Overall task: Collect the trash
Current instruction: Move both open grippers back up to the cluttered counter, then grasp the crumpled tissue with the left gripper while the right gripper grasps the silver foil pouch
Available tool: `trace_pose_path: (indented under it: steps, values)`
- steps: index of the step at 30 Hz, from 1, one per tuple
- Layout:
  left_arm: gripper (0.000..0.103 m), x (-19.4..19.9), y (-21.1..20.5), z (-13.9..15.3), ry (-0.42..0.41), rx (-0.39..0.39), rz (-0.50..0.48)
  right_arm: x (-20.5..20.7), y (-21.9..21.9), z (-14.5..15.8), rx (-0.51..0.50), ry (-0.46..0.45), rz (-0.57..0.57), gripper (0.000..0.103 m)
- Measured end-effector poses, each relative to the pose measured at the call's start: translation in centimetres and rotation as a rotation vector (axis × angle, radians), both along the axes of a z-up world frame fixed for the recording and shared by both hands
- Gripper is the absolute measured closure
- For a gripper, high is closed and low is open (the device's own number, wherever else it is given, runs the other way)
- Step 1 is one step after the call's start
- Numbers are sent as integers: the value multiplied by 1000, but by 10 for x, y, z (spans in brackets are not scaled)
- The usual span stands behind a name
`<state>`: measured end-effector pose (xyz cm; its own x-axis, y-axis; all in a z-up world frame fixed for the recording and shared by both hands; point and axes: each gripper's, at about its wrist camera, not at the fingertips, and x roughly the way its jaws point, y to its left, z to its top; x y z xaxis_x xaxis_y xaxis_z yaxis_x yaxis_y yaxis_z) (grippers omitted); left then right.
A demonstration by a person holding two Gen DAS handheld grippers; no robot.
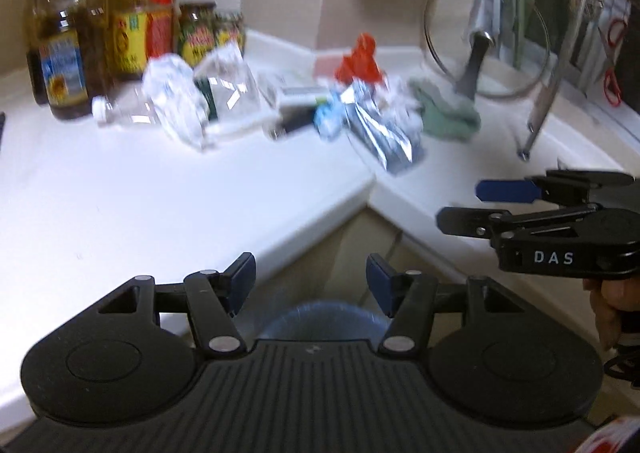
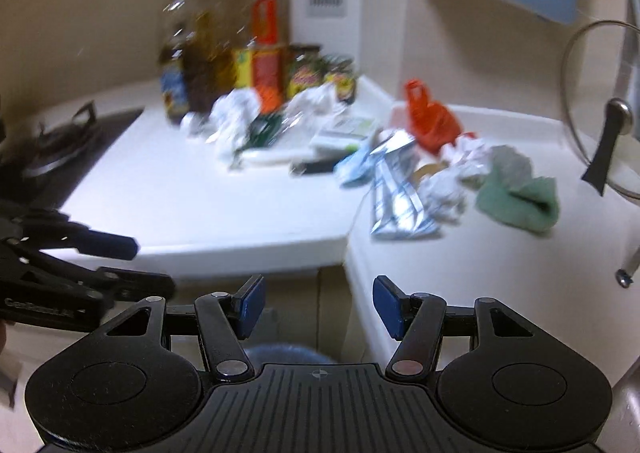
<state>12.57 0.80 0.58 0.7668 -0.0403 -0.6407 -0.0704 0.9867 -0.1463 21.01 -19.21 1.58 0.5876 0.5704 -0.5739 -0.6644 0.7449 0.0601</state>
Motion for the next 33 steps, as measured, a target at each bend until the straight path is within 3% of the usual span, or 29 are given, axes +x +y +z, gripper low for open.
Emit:
trace_pose_path:
  steps: [7, 16, 25, 33]
  values:
    - [45, 18, 22, 18, -54, 6, 76, 39, -11, 10, 25, -16, -52, 43]
    - [45, 53, 41, 17, -45, 22, 140, 95, 2, 8, 43, 23, -55, 43]
    - [43, 79, 44, 9, -13, 30, 180, 140, 36, -13, -1, 68, -3, 43]
    - [39, 87, 51, 5, 19, 42, 216, 165, 54, -34, -59, 90, -30, 43]
